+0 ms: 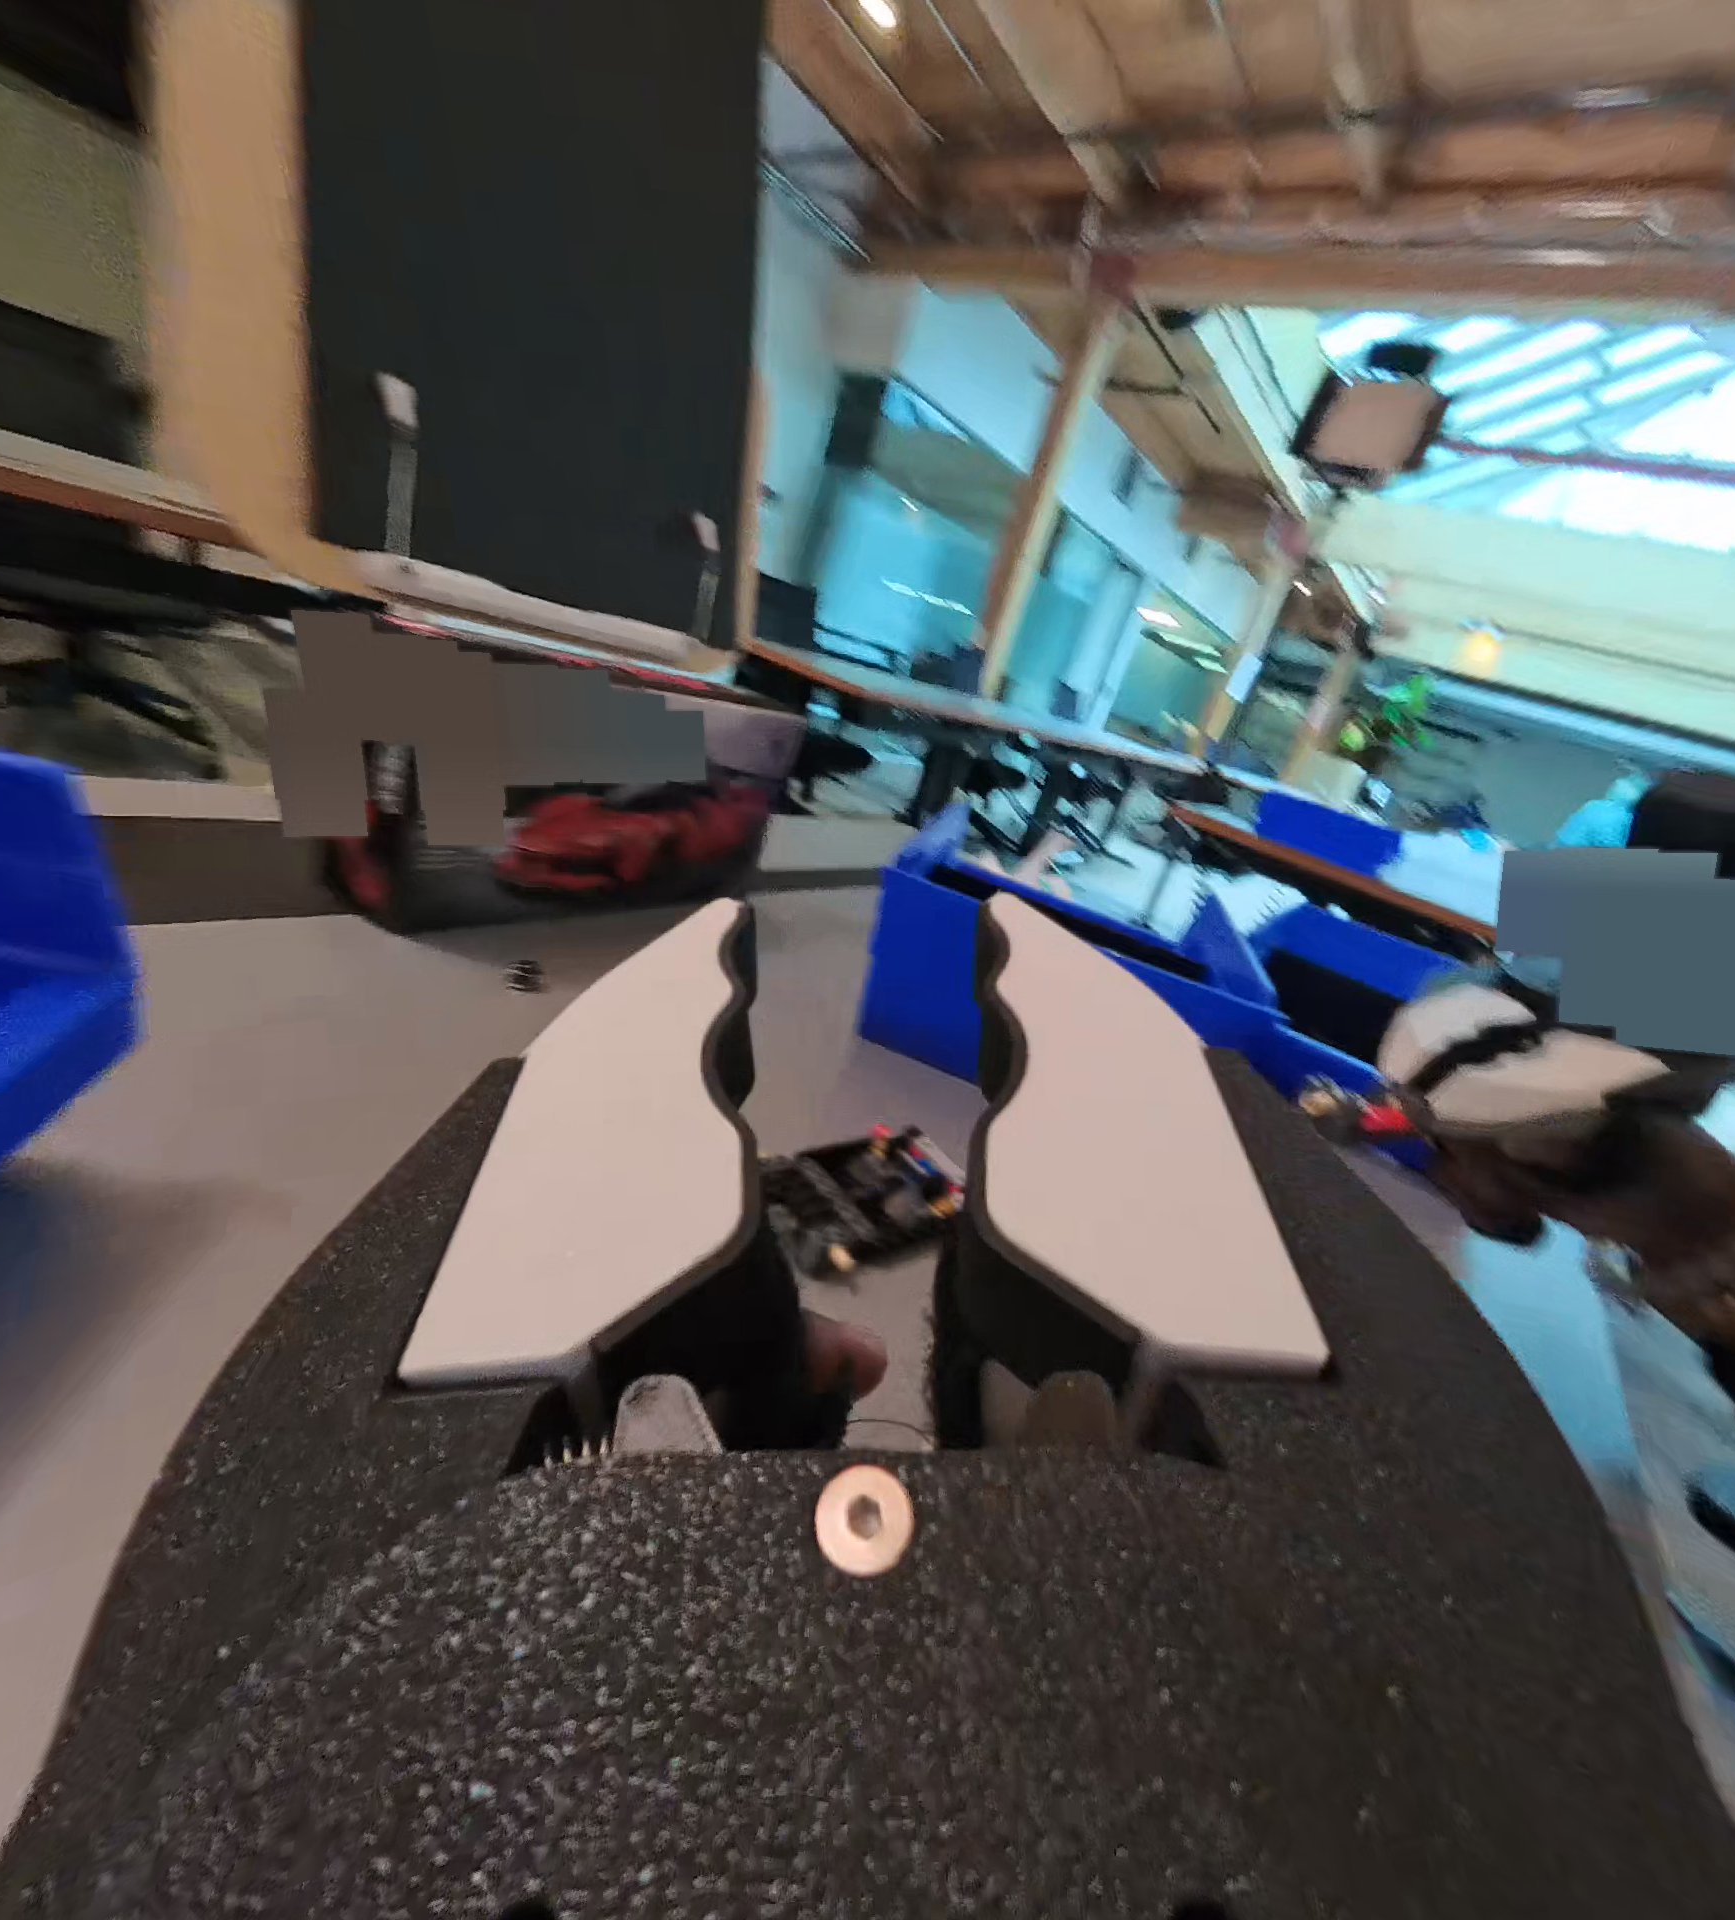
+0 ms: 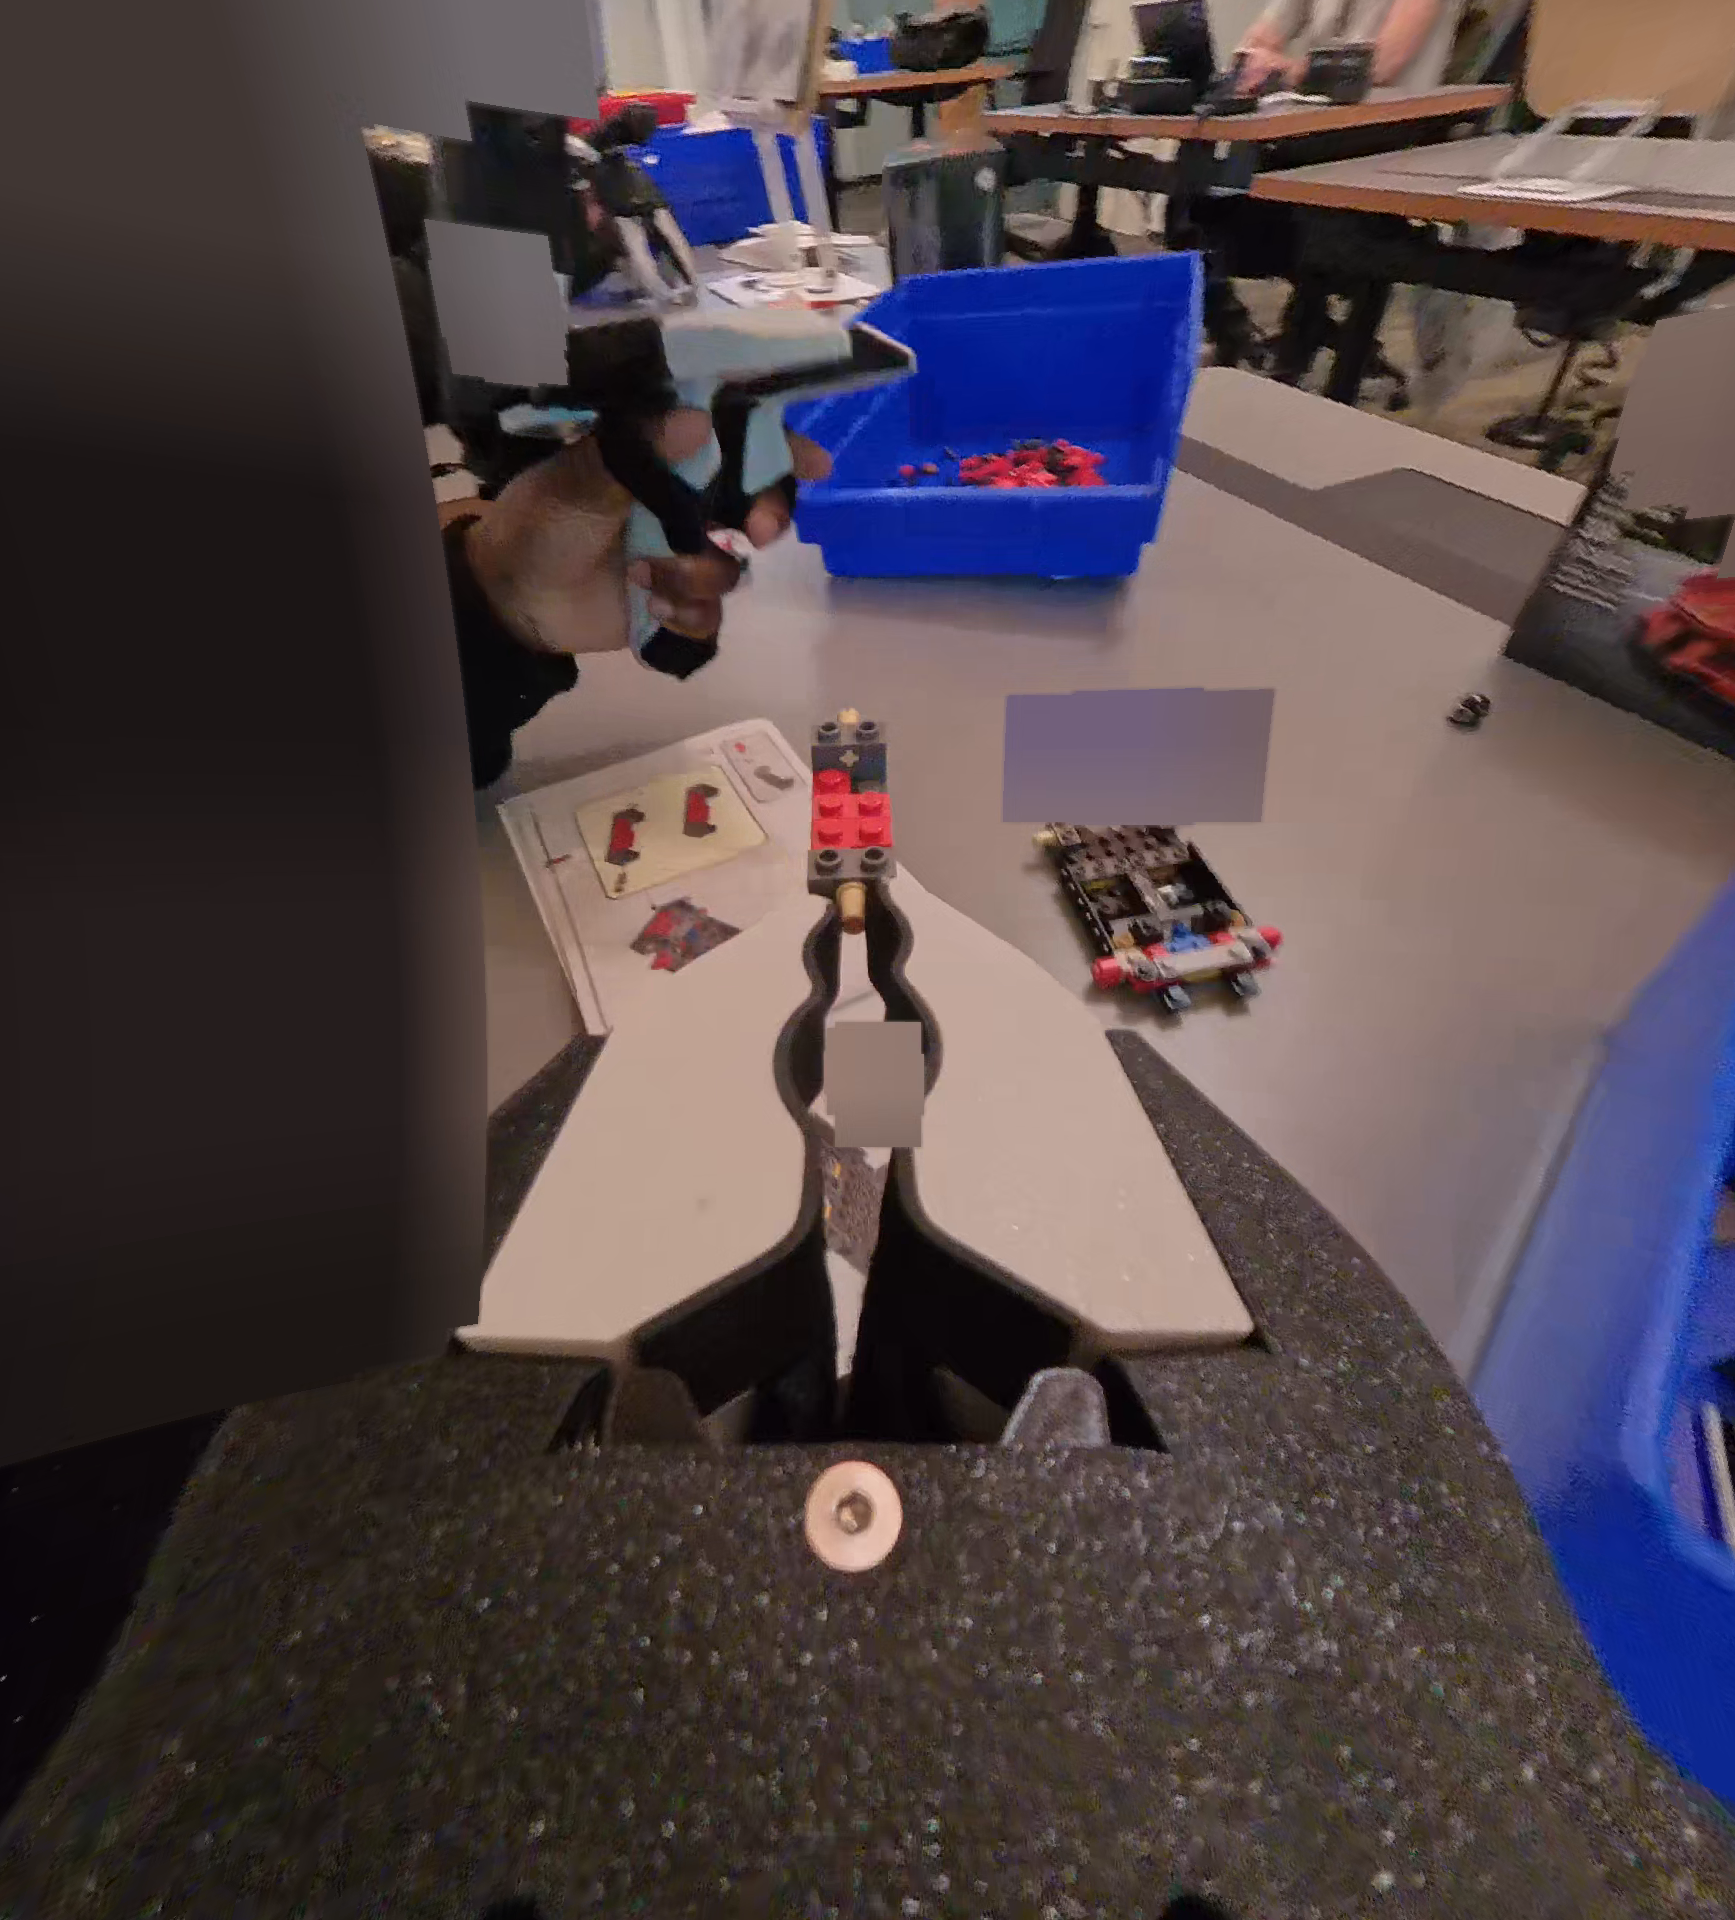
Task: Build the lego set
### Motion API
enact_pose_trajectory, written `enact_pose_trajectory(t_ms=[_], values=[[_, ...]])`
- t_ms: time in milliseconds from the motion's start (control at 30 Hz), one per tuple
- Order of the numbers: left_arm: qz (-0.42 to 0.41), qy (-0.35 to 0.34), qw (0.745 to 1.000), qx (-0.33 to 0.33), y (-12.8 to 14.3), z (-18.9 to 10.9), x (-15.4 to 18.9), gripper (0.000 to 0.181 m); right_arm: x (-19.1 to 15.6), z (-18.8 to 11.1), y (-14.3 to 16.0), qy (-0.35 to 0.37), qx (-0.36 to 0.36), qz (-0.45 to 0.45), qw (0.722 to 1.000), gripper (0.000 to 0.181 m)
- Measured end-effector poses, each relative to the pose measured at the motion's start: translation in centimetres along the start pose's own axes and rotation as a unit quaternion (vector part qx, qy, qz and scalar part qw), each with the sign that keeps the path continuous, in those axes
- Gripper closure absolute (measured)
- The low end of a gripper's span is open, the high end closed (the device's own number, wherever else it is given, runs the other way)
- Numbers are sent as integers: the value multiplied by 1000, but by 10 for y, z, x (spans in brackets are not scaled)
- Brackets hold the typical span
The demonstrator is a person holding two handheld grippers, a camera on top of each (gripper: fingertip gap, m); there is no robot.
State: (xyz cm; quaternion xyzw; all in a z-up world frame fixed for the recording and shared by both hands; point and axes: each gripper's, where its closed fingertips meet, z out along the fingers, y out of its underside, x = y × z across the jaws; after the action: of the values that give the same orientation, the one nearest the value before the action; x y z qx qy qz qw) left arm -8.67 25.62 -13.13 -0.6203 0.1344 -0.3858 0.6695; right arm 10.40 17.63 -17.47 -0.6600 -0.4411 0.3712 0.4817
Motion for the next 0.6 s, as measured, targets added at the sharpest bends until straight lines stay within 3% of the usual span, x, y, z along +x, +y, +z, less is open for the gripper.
enact_pose_trajectory(t_ms=[267, 600], values=[[17, -60, 996, 65, -15, -14, -22, 152, 14, -25, 37, 74, 12, 45, 996, 176], [20, -62, 996, 62, -9, -13, -23, 158, 23, -20, 51, 59, 38, 76, 995, 176]])
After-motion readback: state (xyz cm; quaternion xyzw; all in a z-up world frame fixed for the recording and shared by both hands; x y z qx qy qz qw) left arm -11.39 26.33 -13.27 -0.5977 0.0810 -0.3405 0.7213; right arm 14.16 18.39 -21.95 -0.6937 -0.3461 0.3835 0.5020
